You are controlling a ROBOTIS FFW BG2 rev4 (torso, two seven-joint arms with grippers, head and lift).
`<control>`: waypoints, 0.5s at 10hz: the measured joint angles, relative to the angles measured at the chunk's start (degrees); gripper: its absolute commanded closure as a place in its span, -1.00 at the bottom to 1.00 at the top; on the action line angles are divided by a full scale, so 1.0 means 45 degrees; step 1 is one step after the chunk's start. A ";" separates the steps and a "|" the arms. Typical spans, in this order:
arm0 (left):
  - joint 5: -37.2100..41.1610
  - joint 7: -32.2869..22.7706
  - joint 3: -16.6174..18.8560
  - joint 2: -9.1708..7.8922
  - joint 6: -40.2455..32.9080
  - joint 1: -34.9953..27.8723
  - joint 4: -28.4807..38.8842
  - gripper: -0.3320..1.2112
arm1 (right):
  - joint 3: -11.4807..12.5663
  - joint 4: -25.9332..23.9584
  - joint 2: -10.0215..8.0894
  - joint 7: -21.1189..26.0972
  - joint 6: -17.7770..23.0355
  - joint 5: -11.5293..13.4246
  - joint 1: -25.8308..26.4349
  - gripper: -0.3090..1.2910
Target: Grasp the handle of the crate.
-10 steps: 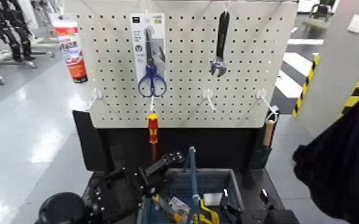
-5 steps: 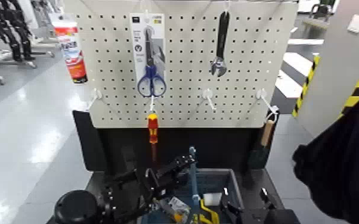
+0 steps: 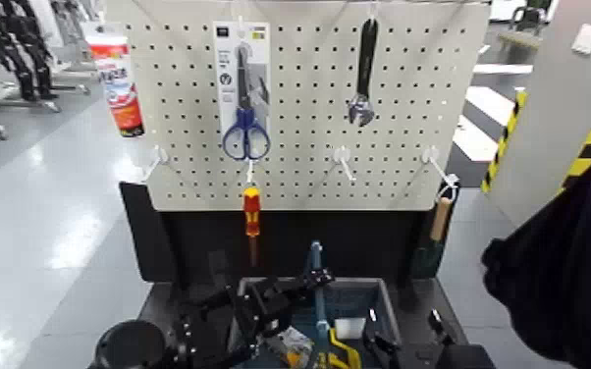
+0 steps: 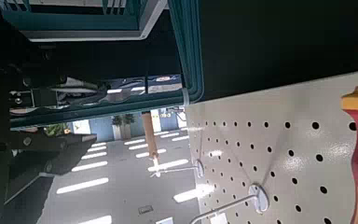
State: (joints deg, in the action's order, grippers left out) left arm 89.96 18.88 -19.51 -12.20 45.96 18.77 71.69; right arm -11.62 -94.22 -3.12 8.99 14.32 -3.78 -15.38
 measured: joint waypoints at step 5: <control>0.0198 0.0004 0.0044 0.0141 -0.0245 -0.0378 0.0198 0.95 | -0.0014 0.0020 -0.0009 -0.0006 -0.0028 -0.0001 0.0000 -0.44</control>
State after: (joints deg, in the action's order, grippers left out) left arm 90.85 18.90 -19.31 -11.56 44.86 17.07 72.58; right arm -11.69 -94.13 -3.16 8.96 14.20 -3.78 -15.38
